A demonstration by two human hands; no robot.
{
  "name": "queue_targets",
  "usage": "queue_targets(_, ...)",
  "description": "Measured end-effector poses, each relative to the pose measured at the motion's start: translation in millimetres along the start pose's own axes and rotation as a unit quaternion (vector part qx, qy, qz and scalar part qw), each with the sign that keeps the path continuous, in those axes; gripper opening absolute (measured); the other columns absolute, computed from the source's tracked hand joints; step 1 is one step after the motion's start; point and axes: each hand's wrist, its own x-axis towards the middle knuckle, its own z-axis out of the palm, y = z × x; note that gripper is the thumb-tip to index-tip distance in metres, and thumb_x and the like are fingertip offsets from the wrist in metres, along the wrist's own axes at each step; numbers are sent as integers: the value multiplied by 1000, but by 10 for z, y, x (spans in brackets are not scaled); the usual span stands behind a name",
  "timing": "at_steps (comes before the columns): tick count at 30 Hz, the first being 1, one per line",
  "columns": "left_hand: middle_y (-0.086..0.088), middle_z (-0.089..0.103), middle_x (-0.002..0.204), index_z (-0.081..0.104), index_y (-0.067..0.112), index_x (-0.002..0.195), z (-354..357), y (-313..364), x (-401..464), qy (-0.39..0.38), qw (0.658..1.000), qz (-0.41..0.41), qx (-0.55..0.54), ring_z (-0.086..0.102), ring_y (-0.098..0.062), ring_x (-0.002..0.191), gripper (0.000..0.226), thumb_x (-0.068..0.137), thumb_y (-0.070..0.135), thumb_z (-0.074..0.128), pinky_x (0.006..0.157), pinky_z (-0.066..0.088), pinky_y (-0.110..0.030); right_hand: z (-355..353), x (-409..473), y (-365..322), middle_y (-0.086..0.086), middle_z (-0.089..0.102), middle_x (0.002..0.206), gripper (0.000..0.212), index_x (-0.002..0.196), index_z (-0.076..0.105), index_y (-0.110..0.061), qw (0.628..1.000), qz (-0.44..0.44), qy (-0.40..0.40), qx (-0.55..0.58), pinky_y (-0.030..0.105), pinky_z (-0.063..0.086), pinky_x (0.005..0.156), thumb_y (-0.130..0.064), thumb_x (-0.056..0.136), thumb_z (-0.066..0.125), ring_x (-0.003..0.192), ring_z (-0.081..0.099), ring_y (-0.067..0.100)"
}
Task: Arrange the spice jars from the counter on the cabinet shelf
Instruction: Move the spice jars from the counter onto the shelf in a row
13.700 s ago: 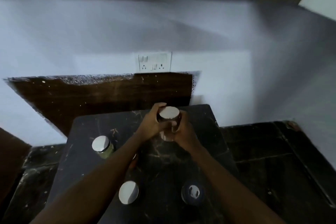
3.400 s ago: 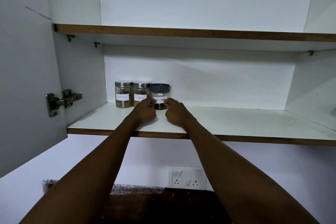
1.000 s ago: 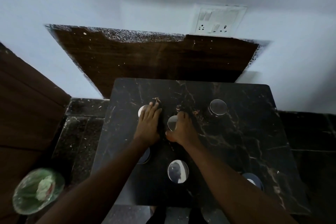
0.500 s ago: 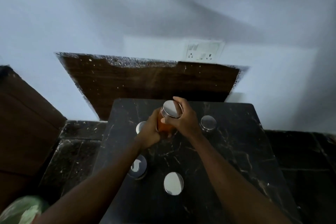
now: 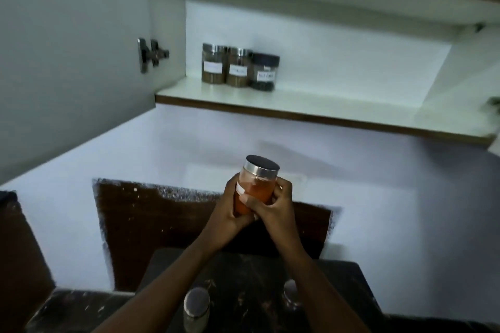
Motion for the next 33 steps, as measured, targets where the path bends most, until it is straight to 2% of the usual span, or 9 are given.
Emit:
queue_targets(3, 15, 55, 145, 36, 34, 150, -92, 274, 238, 6, 999, 31, 8, 58, -7, 131, 73, 89, 27, 75, 106, 54, -29, -107, 224, -305, -30, 61, 126, 78, 127, 44, -51, 998, -34, -46, 4, 13, 56, 79, -56, 63, 89, 115, 63, -4)
queue_targets(8, 20, 56, 140, 39, 33, 147, -23, 688, 587, 93, 993, 72, 23, 60, -6, 127, 79, 81, 39, 81, 104, 55, -26, -185, 538, -766, -23, 61, 134, 66, 137, 49, -38, 993, -107, -46, -16, 13, 55, 84, -48, 79, 79, 121, 62, -1)
queue_targets(14, 30, 54, 132, 38, 45, 139, -6, 1211, 1195, 147, 979, 106, 91, 59, 6, 119, 83, 70, 57, 83, 86, 53, -5, -381, 1078, -1263, -2, 63, 136, 63, 139, 47, -22, 985, -162, -53, -11, 42, 57, 101, -44, 87, 73, 126, 62, 17)
queue_targets(18, 28, 59, 115, 39, 46, 126, -9, 1430, 1673, 132, 981, 80, 121, 62, 12, 103, 80, 64, 50, 88, 71, 53, -5, -524, 1565, -1518, -1, 61, 136, 52, 136, 49, -21, 983, -153, -77, -60, 38, 62, 88, -35, 91, 72, 121, 63, 19)
queue_targets(22, 12, 61, 109, 43, 19, 132, 62, 1409, 2139, 125, 974, 14, 191, 63, -1, 87, 82, 66, 40, 87, 57, 46, -8, -629, 2035, -1561, 2, 60, 132, 46, 131, 52, -16, 984, -109, -93, -104, 31, 62, 74, -25, 91, 74, 105, 69, 24)
queue_targets(24, 2, 64, 117, 46, 12, 131, 93, 1378, 2377, 131, 969, -22, 210, 64, -13, 97, 82, 65, 34, 90, 66, 49, -18, -657, 2251, -1547, 1, 60, 128, 45, 130, 53, -14, 983, -97, -94, -123, 31, 59, 77, -20, 91, 74, 102, 67, 20)
queue_targets(27, -8, 61, 134, 46, 7, 137, 113, 1361, 2706, 105, 965, -52, 235, 61, -24, 121, 92, 62, 30, 94, 99, 54, -41, -712, 2543, -1548, 2, 63, 116, 34, 122, 54, -12, 986, -51, -107, -116, 16, 53, 59, -12, 92, 71, 80, 67, 8)
queue_targets(30, -7, 63, 133, 48, 7, 136, 137, 1287, 2925, 85, 960, -73, 255, 61, -25, 123, 96, 56, 28, 98, 104, 53, -44, -761, 2781, -1457, -7, 65, 99, 23, 103, 59, -22, 986, -34, -111, -116, 9, 52, 53, -6, 91, 70, 67, 70, -6)
queue_targets(33, -6, 64, 132, 51, 6, 135, 218, 1172, 3105, 100, 960, -81, 249, 62, -23, 123, 95, 56, 29, 98, 102, 54, -36, -793, 2983, -1331, 3, 69, 112, 31, 114, 60, -18, 991, -21, -98, -90, 37, 63, 83, -5, 87, 69, 85, 70, 10)
